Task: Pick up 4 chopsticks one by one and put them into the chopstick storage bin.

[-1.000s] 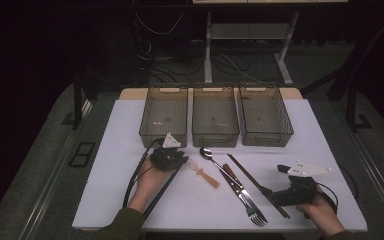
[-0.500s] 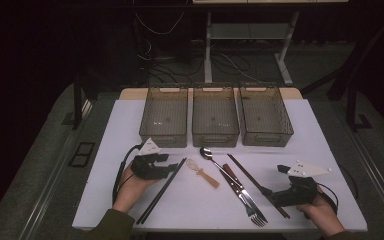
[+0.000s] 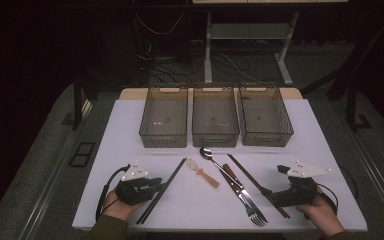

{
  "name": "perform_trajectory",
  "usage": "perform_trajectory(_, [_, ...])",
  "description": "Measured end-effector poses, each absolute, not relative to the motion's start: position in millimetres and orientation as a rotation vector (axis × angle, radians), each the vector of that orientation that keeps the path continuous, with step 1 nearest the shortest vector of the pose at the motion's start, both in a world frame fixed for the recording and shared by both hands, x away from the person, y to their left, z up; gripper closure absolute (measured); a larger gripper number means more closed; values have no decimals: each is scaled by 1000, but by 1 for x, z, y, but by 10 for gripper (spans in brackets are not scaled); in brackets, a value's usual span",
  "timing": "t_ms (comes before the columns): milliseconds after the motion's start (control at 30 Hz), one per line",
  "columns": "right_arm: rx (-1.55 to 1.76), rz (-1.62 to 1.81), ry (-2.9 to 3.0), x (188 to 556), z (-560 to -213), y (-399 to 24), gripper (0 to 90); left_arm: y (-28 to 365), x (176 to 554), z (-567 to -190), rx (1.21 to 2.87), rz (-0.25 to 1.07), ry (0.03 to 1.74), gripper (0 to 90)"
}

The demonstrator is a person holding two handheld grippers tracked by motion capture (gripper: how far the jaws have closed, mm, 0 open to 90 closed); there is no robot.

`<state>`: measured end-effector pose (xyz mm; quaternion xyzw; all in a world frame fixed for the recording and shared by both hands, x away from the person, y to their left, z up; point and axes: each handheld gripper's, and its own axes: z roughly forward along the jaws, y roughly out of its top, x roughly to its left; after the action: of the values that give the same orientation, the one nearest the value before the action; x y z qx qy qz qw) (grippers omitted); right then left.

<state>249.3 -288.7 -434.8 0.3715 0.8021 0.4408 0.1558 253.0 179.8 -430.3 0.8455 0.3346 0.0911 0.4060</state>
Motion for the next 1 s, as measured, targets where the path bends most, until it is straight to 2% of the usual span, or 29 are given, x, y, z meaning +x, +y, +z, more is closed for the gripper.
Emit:
perform_trajectory(433, [1060,1257,2296,249,-435,-289,11,178,258,-440,2166,194,917,780])
perform_trajectory(1000, [1060,1254,2296,249,-435,-289,11,176,260,-442,2216,213,910,795])
